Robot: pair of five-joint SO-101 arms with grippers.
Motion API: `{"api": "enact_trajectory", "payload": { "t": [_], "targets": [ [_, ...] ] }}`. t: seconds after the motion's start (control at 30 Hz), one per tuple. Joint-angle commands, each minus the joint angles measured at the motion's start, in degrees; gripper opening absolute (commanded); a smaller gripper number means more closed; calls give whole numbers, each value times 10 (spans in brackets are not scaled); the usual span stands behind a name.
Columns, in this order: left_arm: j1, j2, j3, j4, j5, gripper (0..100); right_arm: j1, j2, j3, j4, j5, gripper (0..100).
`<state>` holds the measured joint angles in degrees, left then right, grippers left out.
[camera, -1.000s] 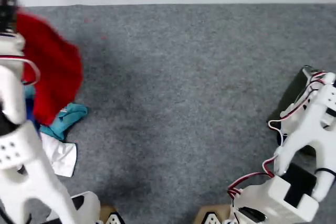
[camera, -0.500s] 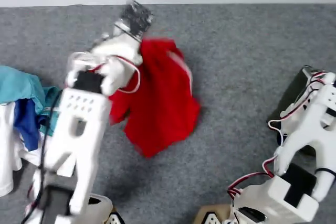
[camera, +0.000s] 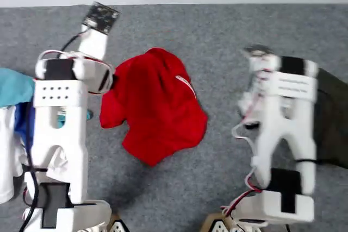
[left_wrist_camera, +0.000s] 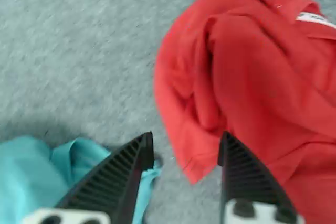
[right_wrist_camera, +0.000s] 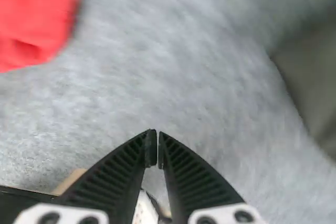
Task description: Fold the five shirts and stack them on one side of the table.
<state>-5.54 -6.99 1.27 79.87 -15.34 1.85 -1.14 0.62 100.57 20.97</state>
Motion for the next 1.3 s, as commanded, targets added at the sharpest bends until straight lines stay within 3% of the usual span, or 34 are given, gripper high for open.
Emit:
{"api": "enact_trajectory", "payload": {
  "t": [0.0,0.2,0.47,0.7,1.27],
  "targets": [
    [-48,-3,-38,25,-4,194,-103,26,-59,8,-5,58],
    [-170,2,-39,25,25,195,-226,106,-102,20,-4,217],
    [-301,3,-39,25,26,195,-408,164,-111,19,-5,214],
    [-337,3,-25,23,25,195,-531,198,-112,13,-8,214],
    [-349,-1,-10,23,22,195,-555,369,-123,-99,-28,208]
  ]
}}
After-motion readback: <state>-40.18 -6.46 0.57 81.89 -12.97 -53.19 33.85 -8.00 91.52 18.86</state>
